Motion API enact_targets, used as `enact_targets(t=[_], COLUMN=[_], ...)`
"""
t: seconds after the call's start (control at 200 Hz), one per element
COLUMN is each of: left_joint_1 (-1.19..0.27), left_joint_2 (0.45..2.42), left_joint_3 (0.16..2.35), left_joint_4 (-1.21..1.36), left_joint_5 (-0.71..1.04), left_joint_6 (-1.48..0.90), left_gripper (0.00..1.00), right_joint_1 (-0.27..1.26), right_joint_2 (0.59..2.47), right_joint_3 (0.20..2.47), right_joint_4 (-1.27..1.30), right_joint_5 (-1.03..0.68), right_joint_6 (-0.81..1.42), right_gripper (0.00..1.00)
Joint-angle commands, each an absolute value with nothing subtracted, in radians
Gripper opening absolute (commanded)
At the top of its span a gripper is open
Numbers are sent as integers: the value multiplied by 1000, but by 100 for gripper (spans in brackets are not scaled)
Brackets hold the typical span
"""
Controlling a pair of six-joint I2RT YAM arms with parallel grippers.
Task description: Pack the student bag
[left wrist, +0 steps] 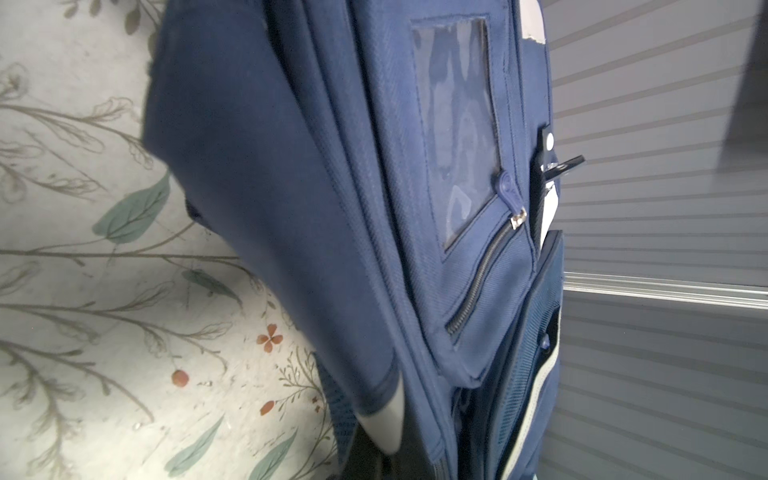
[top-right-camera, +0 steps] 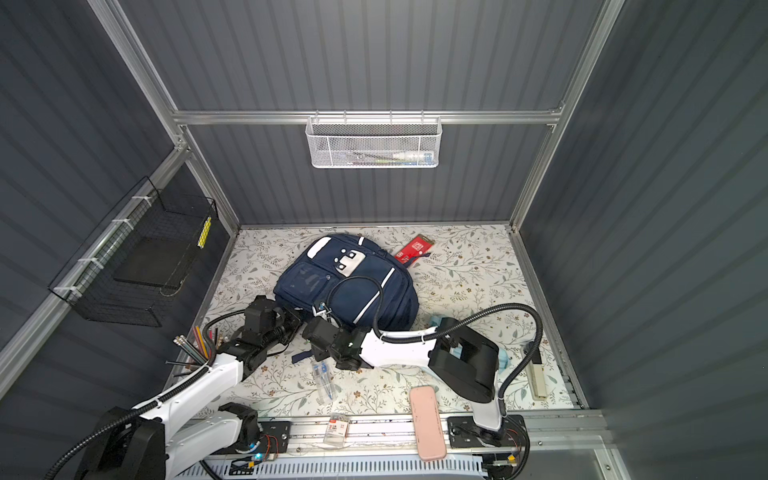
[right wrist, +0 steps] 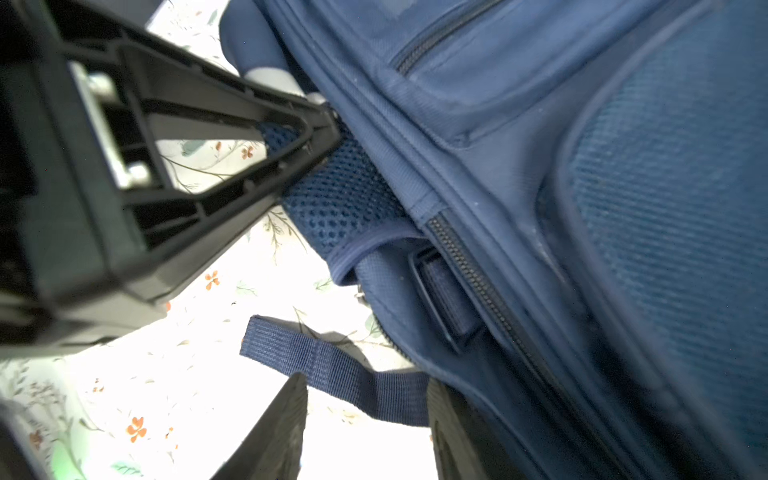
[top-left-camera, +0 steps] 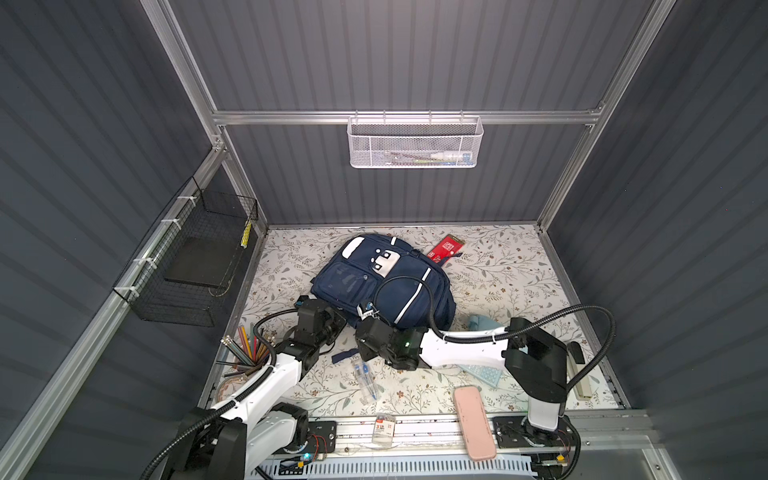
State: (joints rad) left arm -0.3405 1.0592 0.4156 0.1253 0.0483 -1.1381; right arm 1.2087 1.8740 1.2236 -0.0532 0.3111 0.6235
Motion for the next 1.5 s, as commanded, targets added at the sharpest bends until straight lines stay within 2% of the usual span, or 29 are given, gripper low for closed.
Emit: enact_targets(t=[0.0,0.09,0.18,0.26,0.495,0.62,0.735,0.866,0.946,1.191,1.496], left_joint_1=[-344,-343,-343,-343,-344,-344,-344,-344,-344,-340,-318], left_joint_2=[1038,1035,1028,1014,995,987,962,955,959,963,965], left_joint_3=[476,491,510,516,504,486,467,453,452,476,505], left_joint_4=[150,146,140,116,83,69,52,44,37,8,-56], left_joint_5=[103,111,131,141,174,192,179,165,152,87,14], left_joint_6=[-1142,-1144,-1154,-1160,-1165,-1163,-1163,-1167,-1161,-1125,-1068], left_gripper=[0,0,0,0,0,0,0,0,0,0,0], right_joint_1=[1207,1200,1164,1148,1143,1136,1124,1124,1122,1090,1089], right_joint_2=[1818,1849,1895,1915,1977,2008,2004,1978,1938,1829,1785], right_joint_3=[1184,1169,1195,1210,1342,1391,1383,1355,1311,1216,1179], right_joint_4=[-5,21,18,27,-56,-94,-75,-56,-40,-113,-254], right_joint_5=[271,253,227,254,393,433,416,371,311,69,-6], right_joint_6=[660,672,696,697,539,528,523,506,499,516,536], right_gripper=[47,50,64,70,71,60,41,11,0,0,0])
